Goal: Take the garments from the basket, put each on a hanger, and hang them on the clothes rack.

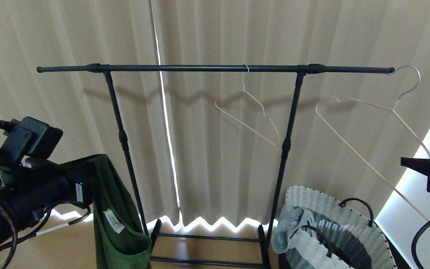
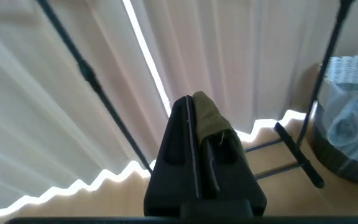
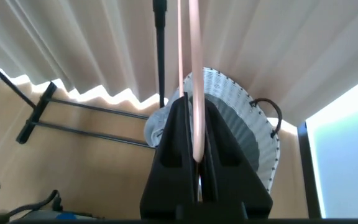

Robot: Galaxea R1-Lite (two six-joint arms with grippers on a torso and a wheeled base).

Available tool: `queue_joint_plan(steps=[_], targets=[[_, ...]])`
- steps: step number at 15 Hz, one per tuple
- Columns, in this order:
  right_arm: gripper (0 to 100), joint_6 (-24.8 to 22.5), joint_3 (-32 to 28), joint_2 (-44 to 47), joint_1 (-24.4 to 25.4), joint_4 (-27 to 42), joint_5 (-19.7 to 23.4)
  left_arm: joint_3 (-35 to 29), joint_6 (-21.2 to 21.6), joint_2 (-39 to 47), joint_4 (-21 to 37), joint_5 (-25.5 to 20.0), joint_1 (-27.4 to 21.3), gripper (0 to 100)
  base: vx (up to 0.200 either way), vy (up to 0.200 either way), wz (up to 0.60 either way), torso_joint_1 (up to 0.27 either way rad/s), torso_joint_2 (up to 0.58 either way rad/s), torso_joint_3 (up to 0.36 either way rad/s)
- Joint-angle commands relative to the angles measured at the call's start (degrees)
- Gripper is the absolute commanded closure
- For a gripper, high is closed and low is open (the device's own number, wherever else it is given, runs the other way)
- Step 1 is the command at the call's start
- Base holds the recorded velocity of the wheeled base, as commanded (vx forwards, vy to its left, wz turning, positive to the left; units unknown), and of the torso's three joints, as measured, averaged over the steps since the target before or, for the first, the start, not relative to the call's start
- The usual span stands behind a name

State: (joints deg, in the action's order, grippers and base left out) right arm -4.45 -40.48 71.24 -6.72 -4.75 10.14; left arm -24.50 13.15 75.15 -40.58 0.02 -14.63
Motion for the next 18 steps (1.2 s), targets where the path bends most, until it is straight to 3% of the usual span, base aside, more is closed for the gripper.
queue_joint_plan(steps=[1,3,7,11,16,18], targets=[[100,0.1,1.2,-2.2,1.1,-0.2,0.3,-1.2,-0.1,2.1,0.2,0.4,-1.9,100,0.000,0.000,0.00,0.000,0.00,0.000],[100,0.2,1.6,-3.8,3.5,-0.2,0.4,-3.5,-0.1,4.0,0.4,1.1,-2.8,100,0.000,0.000,0.00,0.000,0.00,0.000],[100,2.3,3.7,-9.0,11.9,-0.2,1.7,-12.5,-0.1,10.2,3.0,9.0,-7.5,100,0.000,0.000,0.00,0.000,0.00,0.000],[100,3.8,6.6,-9.2,19.1,-0.1,2.0,-18.3,-0.6,15.1,3.0,9.1,-12.8,100,0.000,0.000,0.00,0.000,0.00,0.000],[100,3.6,9.0,-8.6,23.8,0.0,12.9,-27.6,-2.0,22.9,5.3,11.0,-15.1,100,0.000,0.000,0.00,0.000,0.00,0.000],[100,3.6,8.9,-7.6,27.5,0.2,13.7,-32.1,-5.3,22.7,14.0,11.3,-15.9,100,0.000,0.000,0.00,0.000,0.00,0.000]])
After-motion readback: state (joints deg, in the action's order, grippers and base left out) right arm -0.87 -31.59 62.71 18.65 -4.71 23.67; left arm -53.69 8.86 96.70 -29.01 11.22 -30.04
